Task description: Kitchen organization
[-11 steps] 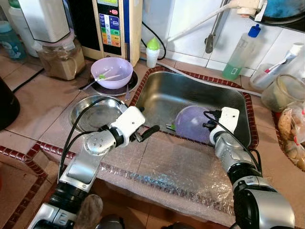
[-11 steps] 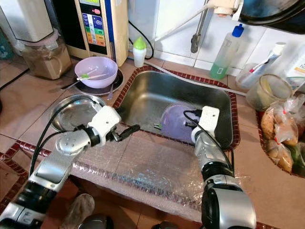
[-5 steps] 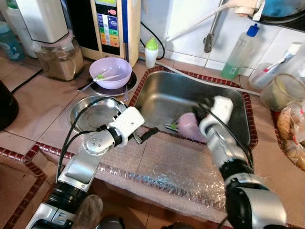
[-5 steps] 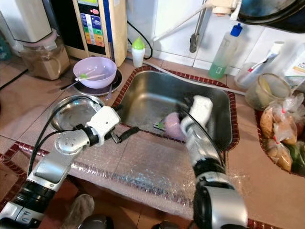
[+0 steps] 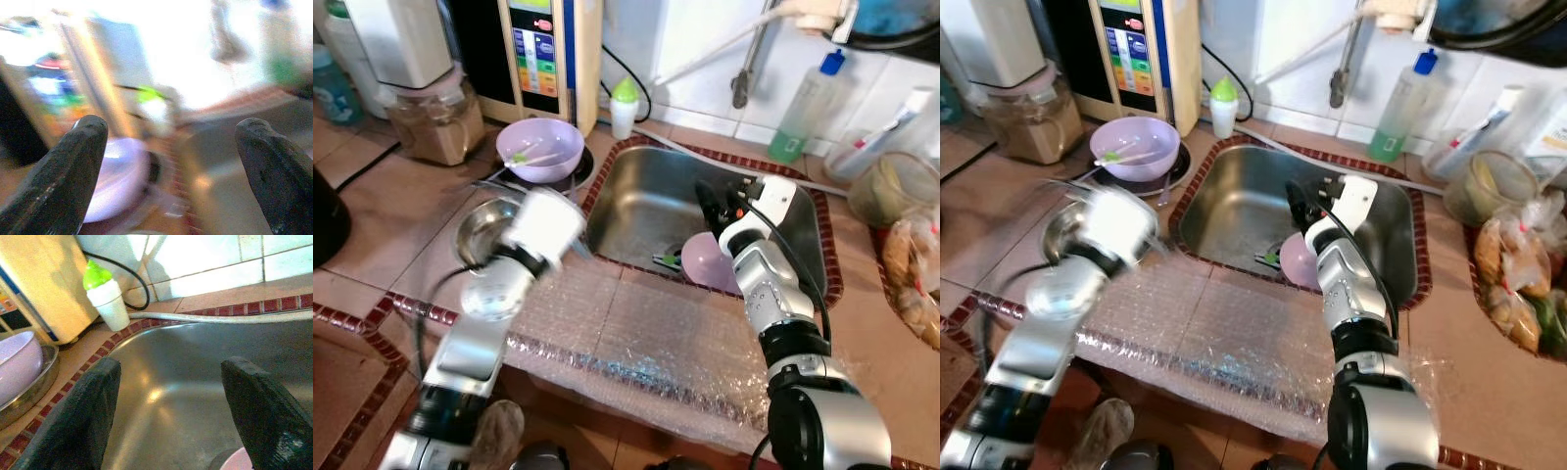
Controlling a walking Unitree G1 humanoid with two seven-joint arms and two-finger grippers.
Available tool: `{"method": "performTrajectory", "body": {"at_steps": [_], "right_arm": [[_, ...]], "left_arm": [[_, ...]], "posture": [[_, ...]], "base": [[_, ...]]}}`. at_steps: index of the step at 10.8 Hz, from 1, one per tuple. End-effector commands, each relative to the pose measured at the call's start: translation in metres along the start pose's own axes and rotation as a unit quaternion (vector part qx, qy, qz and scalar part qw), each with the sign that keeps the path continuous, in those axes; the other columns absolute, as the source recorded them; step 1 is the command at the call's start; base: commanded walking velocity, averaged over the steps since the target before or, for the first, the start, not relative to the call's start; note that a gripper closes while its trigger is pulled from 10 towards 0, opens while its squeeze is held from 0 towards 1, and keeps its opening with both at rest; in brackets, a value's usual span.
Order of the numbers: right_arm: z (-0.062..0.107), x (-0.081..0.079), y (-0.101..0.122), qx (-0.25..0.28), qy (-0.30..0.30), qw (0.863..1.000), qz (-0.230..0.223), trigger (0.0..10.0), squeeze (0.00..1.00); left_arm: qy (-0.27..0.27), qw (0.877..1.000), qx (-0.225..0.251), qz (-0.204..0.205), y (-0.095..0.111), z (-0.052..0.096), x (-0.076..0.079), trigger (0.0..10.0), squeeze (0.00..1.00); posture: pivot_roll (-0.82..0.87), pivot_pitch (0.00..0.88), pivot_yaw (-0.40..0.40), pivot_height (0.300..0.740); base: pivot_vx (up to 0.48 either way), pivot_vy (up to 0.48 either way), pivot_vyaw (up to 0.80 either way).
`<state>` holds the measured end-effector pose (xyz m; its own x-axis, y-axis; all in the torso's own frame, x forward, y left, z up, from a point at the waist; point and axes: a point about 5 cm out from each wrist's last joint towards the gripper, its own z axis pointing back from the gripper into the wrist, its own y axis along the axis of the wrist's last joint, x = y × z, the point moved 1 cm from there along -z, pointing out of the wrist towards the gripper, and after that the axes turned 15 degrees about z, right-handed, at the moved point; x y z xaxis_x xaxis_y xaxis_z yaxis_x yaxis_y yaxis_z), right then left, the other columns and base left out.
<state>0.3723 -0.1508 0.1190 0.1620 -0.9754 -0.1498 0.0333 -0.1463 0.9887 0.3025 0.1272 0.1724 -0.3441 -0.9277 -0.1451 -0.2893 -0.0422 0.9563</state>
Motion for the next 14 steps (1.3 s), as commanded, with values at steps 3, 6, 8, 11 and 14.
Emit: {"method": "performTrajectory", "body": {"at_steps": [3,6,8,11,14], "right_arm": [[0.006,-0.009,0.001,0.011,0.042,0.997,0.066,10.0,1.00],[0.030,-0.070,0.006,0.049,0.268,0.954,0.128,10.0,0.34],[0.044,-0.077,-0.001,0.045,0.319,0.926,0.197,10.0,0.00],[0.059,-0.067,0.003,0.033,0.352,0.911,0.213,10.0,0.00],[0.069,-0.058,0.003,0.017,0.349,0.914,0.208,10.0,0.00]], "left_arm": [[0.134,0.991,0.022,0.005,-0.005,0.021,-0.022,10.0,1.00],[0.255,0.961,-0.067,0.085,-0.038,0.041,-0.053,10.0,1.00],[0.287,0.948,-0.081,0.113,-0.040,0.036,-0.068,10.0,0.63],[0.288,0.927,-0.145,0.191,-0.054,0.031,-0.070,10.0,0.00],[0.271,0.906,-0.199,0.258,-0.058,0.026,-0.071,1.4,0.00]], "posture": [[0.01,0.000,-0.077,0.740],[0.01,0.000,-0.079,0.740],[0.00,0.000,-0.064,0.740],[0.00,0.000,-0.045,0.740],[-0.01,0.046,-0.009,0.740]], "base": [[0.000,0.000,0.00],[0.000,0.000,0.00],[0.000,0.000,0.00],[0.000,0.000,0.00],[0.000,0.000,0.00]]}}
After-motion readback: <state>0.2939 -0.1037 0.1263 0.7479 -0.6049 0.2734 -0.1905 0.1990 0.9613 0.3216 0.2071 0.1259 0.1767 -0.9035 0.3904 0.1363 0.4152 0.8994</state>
